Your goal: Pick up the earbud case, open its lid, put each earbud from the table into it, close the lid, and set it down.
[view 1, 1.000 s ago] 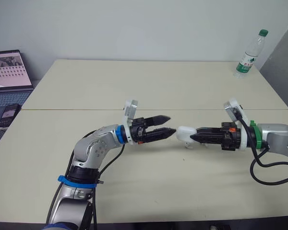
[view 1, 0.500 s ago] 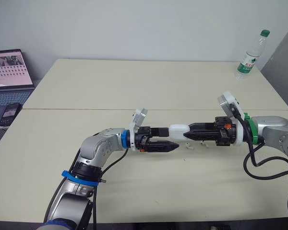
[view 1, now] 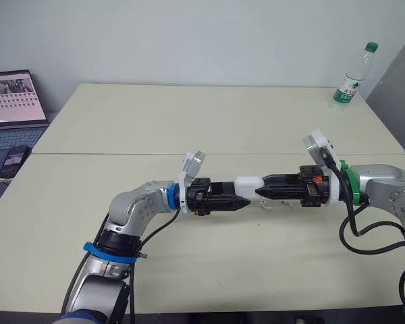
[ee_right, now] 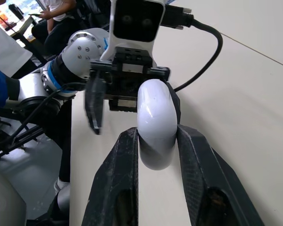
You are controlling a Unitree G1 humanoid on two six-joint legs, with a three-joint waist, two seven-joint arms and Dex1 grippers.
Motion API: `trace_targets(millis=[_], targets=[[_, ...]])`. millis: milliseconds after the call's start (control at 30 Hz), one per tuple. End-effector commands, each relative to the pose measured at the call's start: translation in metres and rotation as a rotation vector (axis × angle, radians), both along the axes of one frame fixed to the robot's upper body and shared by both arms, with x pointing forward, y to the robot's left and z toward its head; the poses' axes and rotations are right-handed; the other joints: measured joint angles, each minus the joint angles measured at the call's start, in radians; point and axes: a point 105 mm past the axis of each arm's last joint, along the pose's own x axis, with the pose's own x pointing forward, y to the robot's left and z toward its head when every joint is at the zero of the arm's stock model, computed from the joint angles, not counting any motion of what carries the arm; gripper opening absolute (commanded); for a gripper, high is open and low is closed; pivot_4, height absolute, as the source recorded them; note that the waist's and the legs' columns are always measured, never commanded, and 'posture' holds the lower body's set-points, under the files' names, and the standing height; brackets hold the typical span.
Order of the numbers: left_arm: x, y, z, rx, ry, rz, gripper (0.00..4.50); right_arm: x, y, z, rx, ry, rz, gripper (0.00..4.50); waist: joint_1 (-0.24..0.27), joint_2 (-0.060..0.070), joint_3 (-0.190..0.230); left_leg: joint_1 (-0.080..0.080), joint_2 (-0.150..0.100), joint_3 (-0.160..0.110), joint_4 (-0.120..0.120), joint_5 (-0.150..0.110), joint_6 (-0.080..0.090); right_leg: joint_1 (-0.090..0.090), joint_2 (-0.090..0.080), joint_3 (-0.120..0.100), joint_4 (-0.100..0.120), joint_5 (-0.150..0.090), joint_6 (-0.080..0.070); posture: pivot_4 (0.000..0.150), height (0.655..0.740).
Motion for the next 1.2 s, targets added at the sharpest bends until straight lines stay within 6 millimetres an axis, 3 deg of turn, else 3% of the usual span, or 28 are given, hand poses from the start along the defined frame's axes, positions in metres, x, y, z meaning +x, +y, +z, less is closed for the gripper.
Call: trace_targets(millis=[33,133,267,600,933,1200], targets=[[-0.008,-0.004,0.012,-0.046,-0.035,-0.039,1.59,0.0,-0.003,0.012,0.015,-0.047,-0.014,0.93,0.0,0.0,0.0,0.0,0.0,0.0,0.0,0.0,0.0,0.0,0.0,0.0,0.0,0.0,0.0,0.15,0.7362],[-0.008,-0.005,0.012,-0.047,-0.033,-0.038,0.79,-0.001,-0.004,0.011,0.01,-0.045,-0.013,0.93,0.0,0.0,0.0,-0.001,0.0,0.0,0.002,0.0,0.0,0.0,0.0,0.0,0.0,0.0,0.0,0.15,0.7362],[-0.009,-0.006,0.011,-0.05,-0.03,-0.041,0.78,-0.001,-0.005,0.01,0.005,-0.043,-0.016,0.93,0.0,0.0,0.0,-0.001,0.0,-0.001,0.004,0.0,0.0,0.0,0.0,0.0,0.001,0.0,0.0,0.15,0.7362],[-0.008,-0.008,0.006,-0.028,-0.029,-0.027,0.78,0.005,-0.013,0.013,-0.028,-0.104,-0.087,4.34,0.0,0.0,0.0,-0.001,0.0,-0.001,0.005,0.0,0.0,0.001,0.0,0.0,0.002,0.0,0.0,0.15,0.7362],[-0.009,-0.009,0.0,0.007,-0.036,-0.038,0.78,0.009,-0.002,0.015,-0.047,-0.131,-0.106,4.43,0.0,0.0,0.0,-0.001,0.0,-0.001,0.005,0.0,0.0,0.0,0.0,0.0,0.002,0.0,0.0,0.15,0.7362],[-0.011,-0.008,0.0,0.024,-0.054,-0.043,0.78,0.022,-0.008,0.011,-0.066,-0.128,-0.191,4.43,0.0,0.0,0.0,-0.001,0.0,-0.001,0.005,0.0,0.0,0.0,0.0,0.0,0.002,0.0,0.0,0.15,0.7362]])
